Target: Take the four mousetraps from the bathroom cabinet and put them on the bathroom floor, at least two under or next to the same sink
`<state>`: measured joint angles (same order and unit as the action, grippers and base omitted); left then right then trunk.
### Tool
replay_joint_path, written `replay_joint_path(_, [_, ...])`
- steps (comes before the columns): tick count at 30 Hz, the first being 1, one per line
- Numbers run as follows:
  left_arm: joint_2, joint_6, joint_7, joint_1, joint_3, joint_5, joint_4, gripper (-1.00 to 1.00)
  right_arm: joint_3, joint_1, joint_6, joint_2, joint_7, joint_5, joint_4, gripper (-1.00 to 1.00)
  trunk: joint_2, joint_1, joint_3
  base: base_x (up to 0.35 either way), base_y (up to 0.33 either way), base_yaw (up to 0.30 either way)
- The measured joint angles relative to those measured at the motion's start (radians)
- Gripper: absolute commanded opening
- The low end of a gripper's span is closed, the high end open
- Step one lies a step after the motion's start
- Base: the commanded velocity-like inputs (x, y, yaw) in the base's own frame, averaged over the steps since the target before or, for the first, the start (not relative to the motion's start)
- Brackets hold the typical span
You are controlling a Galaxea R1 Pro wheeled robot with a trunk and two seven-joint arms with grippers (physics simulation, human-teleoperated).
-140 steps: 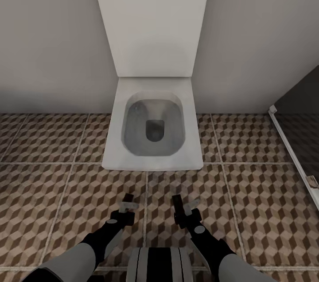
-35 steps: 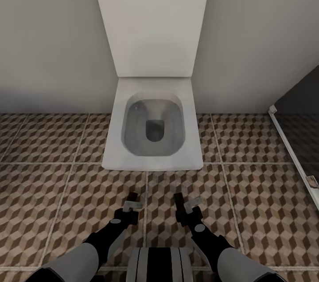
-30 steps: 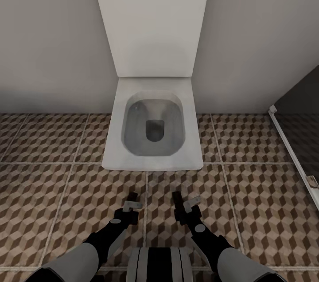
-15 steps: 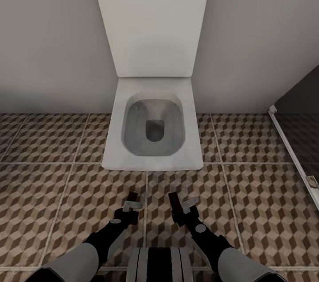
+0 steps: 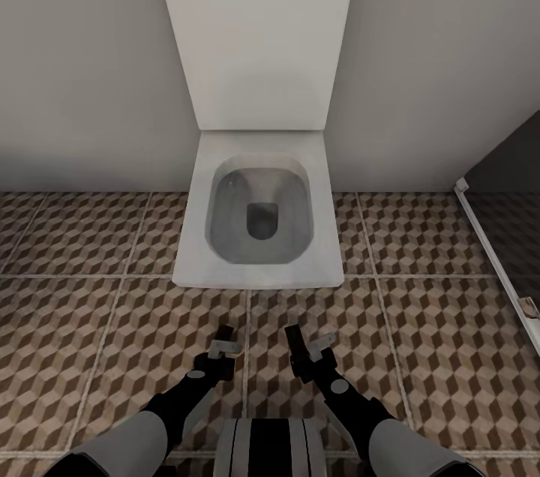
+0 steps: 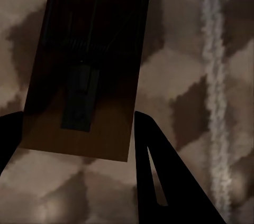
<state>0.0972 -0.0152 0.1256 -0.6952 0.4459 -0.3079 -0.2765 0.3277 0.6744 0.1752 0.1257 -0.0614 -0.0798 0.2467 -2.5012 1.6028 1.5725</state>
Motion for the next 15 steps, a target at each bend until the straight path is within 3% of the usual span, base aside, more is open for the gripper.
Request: replay_joint_path(15, [0.001,0.001,0.0,0.0,0.0,-0.001,0.0,-1.0,0.0,0.0,0.0,0.0,0.0,0.0,0.0,-1.0,0.0,0.0,0.0,0.0,0.0,0.0])
